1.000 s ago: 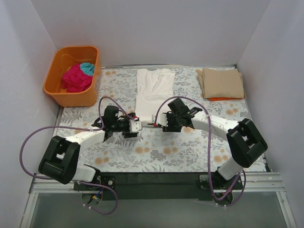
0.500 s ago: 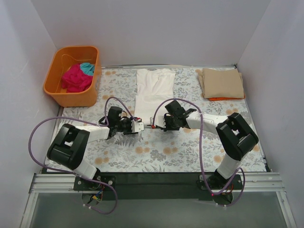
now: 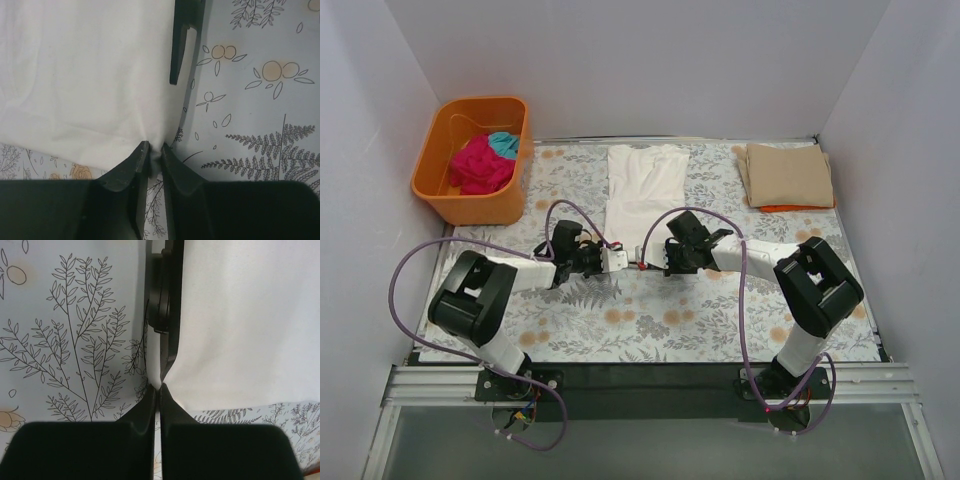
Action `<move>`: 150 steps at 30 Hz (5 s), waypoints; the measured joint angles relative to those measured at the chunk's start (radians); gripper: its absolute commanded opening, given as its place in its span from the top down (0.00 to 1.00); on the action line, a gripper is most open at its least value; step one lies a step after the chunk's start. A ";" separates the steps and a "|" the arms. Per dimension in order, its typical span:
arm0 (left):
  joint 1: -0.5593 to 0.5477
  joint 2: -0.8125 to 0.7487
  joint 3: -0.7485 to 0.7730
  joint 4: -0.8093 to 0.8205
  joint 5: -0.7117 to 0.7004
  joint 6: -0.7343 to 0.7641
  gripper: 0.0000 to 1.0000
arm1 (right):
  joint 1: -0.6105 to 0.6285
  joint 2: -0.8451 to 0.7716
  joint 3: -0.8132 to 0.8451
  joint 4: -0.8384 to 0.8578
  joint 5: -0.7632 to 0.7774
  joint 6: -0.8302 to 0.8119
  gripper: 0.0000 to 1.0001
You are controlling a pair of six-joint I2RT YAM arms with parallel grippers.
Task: Fold and stack the t-shirts
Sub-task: Fold the tshirt
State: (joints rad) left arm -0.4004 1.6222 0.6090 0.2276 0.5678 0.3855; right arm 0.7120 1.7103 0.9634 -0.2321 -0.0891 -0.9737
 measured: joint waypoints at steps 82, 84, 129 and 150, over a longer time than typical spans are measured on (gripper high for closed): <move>0.197 -0.278 0.209 -0.343 0.059 -0.367 1.00 | -0.113 0.321 0.912 -0.502 -0.125 -0.113 0.99; 0.206 -0.235 0.212 -0.306 0.043 -0.386 1.00 | -0.118 0.365 0.948 -0.493 -0.127 -0.115 0.99; 0.227 0.368 0.702 -0.573 -0.160 -1.033 0.65 | -0.249 0.444 0.668 -0.536 -0.444 0.566 0.58; -0.044 -0.032 0.517 -0.417 -0.113 -0.582 0.45 | -0.423 0.134 0.573 -0.425 -0.640 0.834 0.26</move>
State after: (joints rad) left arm -0.4446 1.5906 1.1263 -0.1894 0.4549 -0.1967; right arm 0.2886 1.8442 1.5364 -0.6571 -0.7292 -0.1398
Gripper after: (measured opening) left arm 0.539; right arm 0.733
